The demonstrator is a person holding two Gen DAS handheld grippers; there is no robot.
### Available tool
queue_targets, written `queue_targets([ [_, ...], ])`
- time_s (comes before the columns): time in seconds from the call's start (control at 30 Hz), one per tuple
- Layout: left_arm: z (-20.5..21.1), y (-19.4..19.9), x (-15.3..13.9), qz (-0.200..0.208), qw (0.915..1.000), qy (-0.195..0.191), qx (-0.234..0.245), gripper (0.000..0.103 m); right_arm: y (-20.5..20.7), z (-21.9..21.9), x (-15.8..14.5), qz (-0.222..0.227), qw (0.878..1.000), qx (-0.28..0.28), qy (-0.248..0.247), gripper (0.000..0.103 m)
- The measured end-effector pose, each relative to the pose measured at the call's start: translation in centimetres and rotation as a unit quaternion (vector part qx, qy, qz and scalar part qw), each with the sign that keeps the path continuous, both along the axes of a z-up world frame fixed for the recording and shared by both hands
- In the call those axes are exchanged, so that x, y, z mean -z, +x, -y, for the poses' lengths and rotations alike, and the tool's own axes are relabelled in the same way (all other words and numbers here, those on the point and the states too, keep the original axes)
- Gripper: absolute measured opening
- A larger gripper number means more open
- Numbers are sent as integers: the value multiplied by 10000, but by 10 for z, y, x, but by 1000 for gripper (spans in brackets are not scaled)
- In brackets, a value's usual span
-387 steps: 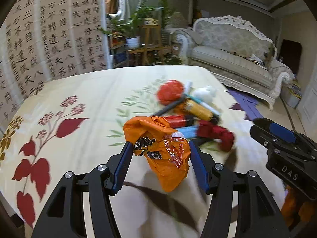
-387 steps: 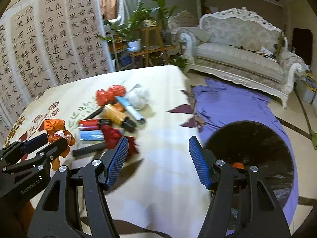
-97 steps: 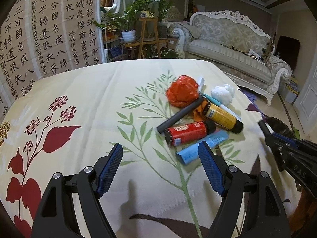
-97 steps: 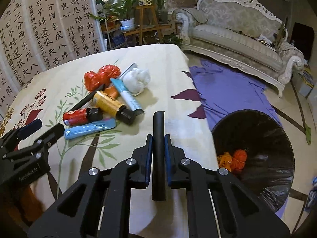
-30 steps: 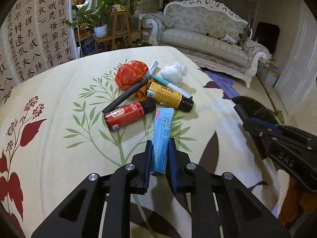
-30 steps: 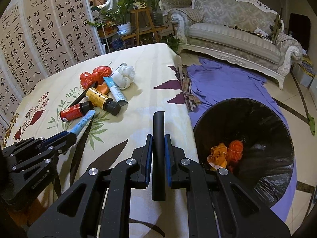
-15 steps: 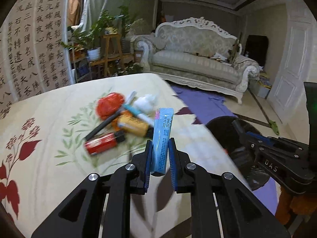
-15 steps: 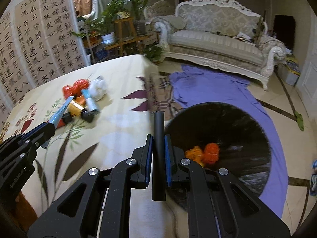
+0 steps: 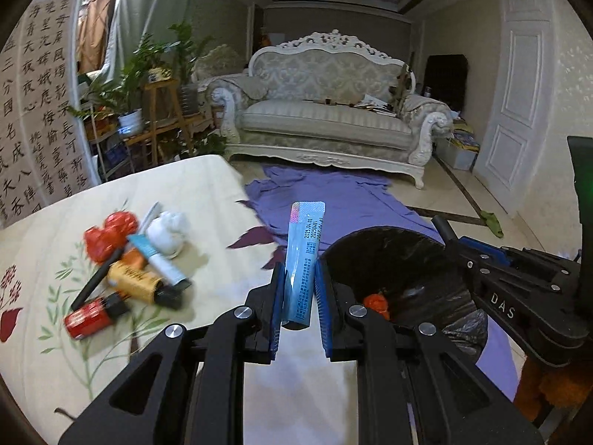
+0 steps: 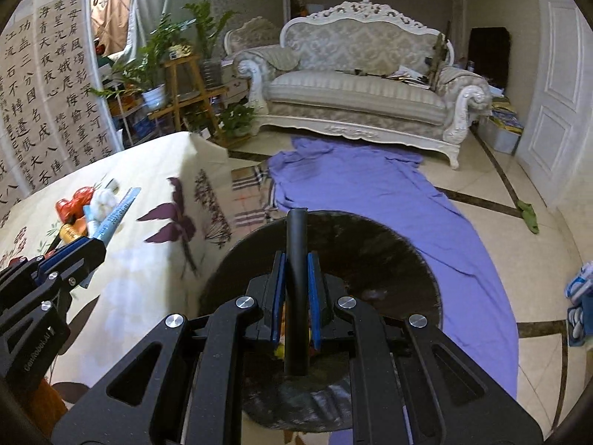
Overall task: Collect trash
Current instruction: 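Carry the black stick and blue tube over the bin and open both grippers, then move both grippers back to the table and close the right gripper around the yellow bottle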
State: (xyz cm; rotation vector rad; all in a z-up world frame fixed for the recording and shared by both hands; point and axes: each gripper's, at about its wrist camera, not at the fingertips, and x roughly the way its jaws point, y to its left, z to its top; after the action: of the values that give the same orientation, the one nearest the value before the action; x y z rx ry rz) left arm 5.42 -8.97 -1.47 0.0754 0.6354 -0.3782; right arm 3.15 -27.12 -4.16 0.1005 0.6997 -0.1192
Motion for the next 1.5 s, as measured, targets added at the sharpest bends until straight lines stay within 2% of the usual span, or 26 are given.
queue_targets([
  [0.3, 30, 14, 7, -18, 9997, 160, 189, 18, 5, 24, 8, 5, 9998, 178, 64, 12],
  [0.37, 33, 17, 10, -73, 9996, 190, 170, 23, 5, 29, 10, 17, 9997, 206, 135, 14],
  [0.43, 34, 21, 13, -210, 9995, 154, 174, 36, 4, 33, 11, 39, 9995, 275, 145, 28],
  [0.5, 34, 23, 13, -224, 9996, 131, 135, 46, 2, 36, 11, 66, 9992, 355, 142, 30],
  [0.7, 30, 20, 11, -163, 9998, 125, 77, 58, -2, 45, 11, 55, 9986, 483, 194, 32],
  [0.83, 23, 18, 8, -78, 9999, 139, -33, 67, -3, 46, 9, 57, 9983, 524, 238, 39],
  [1.07, -3, 11, 5, -4, 9992, 250, -309, 71, -2, 27, 8, 40, 9991, 302, 278, 40],
  [1.23, -32, 7, 6, 20, 9970, 453, -626, 71, 3, -3, 9, -40, 9994, -41, 329, 40],
  [1.5, -86, 5, 7, -61, 9916, 527, -1182, 71, 14, -62, 6, -118, 9967, -746, 313, 40],
])
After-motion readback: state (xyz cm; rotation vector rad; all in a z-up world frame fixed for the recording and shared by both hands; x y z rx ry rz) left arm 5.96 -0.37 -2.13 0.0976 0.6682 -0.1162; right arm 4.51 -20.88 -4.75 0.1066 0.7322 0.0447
